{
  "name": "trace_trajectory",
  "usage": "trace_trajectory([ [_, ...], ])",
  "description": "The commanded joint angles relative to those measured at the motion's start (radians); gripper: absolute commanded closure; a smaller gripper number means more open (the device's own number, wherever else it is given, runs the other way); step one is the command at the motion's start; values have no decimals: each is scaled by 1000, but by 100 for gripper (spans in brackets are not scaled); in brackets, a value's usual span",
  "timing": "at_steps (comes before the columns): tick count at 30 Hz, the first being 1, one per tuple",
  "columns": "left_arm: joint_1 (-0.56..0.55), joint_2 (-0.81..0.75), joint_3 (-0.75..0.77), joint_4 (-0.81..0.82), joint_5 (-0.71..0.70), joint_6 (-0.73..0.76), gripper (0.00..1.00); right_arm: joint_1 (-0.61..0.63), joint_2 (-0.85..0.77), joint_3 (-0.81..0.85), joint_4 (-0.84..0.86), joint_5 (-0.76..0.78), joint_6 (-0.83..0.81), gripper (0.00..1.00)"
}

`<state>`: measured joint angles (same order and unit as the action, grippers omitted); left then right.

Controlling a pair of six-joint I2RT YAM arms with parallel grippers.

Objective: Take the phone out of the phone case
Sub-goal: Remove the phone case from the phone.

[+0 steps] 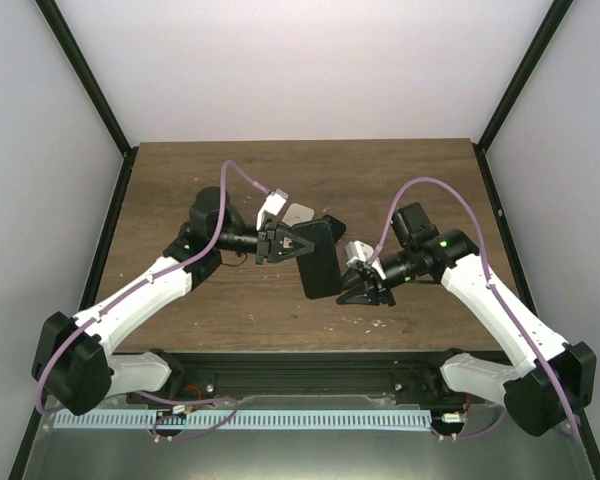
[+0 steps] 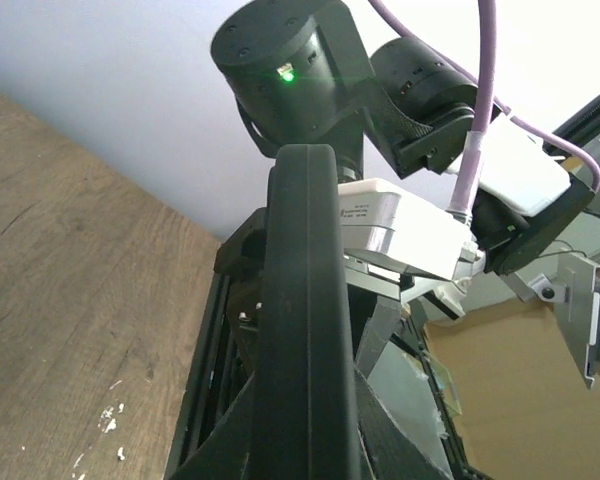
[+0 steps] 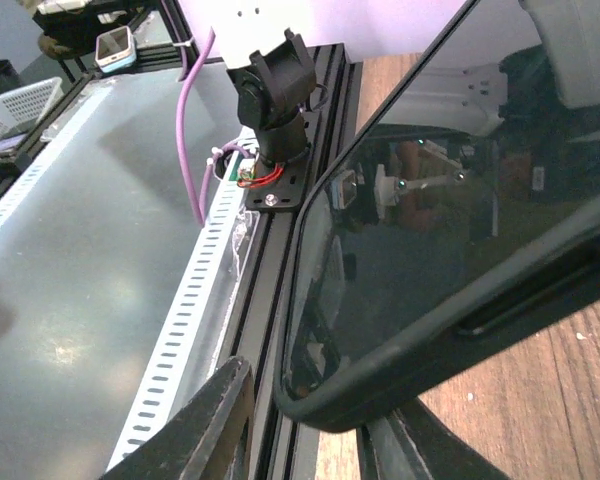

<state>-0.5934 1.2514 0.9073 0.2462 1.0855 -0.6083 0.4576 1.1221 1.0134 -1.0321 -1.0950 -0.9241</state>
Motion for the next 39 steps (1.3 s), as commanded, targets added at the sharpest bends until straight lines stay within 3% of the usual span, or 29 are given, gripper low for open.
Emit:
trace_trajectory([
  [1,7,4,24,77,63,-5,100,14,39,62,-48,-74,-9,71],
  [9,7,37,56,5,154,50,100,13,94,119,-132,-89,-80,76],
  [21,6,96,103,-35,228,12,100,45,72,144,-160,106,-206,77],
  [29,7,112,116,-76,276,-6,100,53,107,200,-148,148,-256,80],
  [39,6,116,122,-64,289,-31,100,61,134,255,-193,174,-330,77],
])
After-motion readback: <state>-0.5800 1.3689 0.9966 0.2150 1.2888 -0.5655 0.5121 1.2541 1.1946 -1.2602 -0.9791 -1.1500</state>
